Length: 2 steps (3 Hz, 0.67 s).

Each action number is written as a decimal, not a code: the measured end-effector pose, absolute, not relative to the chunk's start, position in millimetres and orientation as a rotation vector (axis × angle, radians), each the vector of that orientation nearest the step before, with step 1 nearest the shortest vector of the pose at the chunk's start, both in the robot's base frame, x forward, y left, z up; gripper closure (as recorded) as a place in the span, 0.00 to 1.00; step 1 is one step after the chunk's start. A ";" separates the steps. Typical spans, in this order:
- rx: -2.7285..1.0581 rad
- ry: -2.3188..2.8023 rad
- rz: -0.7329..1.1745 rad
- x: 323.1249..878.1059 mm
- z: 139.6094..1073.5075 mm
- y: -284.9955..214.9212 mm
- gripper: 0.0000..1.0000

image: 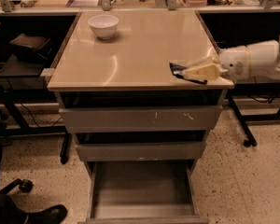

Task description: Place rxbar blueberry into bottom drawer

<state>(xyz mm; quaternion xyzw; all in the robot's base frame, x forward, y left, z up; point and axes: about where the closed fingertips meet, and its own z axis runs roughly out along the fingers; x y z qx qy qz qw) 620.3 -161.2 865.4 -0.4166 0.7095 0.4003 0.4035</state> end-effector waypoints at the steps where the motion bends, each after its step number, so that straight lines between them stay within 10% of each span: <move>1: -0.979 1.817 1.079 543.9 876.7 -181.0 1.00; 2: -0.980 1.817 1.079 544.1 876.9 -180.7 1.00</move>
Offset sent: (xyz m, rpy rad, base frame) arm -0.0588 -0.0132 0.0164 0.0427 0.0376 -0.0111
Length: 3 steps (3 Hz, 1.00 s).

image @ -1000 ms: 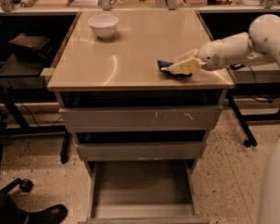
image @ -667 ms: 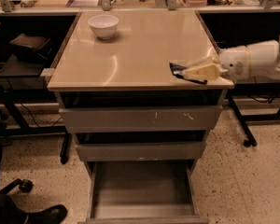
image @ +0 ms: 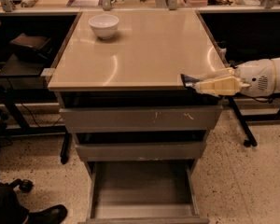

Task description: Place rxbar blueberry into bottom drawer

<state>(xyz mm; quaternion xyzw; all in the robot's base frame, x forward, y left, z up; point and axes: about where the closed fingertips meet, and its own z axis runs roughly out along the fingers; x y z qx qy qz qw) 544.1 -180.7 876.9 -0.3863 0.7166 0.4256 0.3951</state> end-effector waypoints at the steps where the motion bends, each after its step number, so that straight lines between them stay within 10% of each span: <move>1: -0.972 1.864 1.014 535.6 857.1 -173.8 1.00; 3: -0.958 2.082 0.664 496.1 781.8 -155.5 1.00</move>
Offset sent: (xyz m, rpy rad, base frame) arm -0.0758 0.0270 -0.1888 -0.5118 0.0429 -0.3995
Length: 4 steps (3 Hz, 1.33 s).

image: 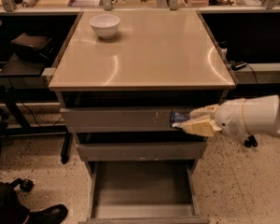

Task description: Place rxbar blueberry into bottom drawer

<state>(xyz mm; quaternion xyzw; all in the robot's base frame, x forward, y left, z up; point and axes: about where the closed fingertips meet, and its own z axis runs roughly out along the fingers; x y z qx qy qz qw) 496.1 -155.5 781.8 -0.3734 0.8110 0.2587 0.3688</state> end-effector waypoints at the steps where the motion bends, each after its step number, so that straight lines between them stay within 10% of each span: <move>1: -0.828 2.199 0.625 503.2 720.4 -154.1 1.00; 4: -0.816 2.389 0.655 477.2 566.1 -106.8 1.00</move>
Offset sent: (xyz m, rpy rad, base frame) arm 0.0031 0.0016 -0.0517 -0.0202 0.0719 -0.0863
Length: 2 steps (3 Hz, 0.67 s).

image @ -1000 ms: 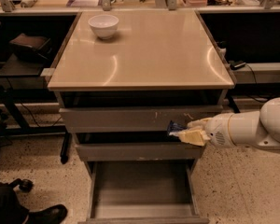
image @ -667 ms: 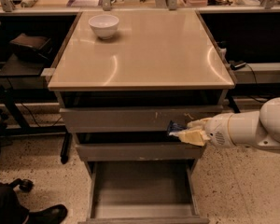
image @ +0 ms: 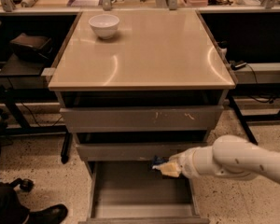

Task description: Place rxbar blueberry into bottom drawer

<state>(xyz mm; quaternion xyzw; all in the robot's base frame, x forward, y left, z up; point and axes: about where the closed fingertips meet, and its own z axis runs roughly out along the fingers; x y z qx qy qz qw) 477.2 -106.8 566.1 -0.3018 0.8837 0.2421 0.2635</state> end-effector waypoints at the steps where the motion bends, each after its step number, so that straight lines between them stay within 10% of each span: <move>1: -0.831 2.472 0.657 465.1 474.0 -76.5 1.00; 2: -0.756 2.481 0.610 480.2 421.6 -61.7 1.00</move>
Offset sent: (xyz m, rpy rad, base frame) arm 0.0488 0.0476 -0.2029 -0.0852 -0.0451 -0.2118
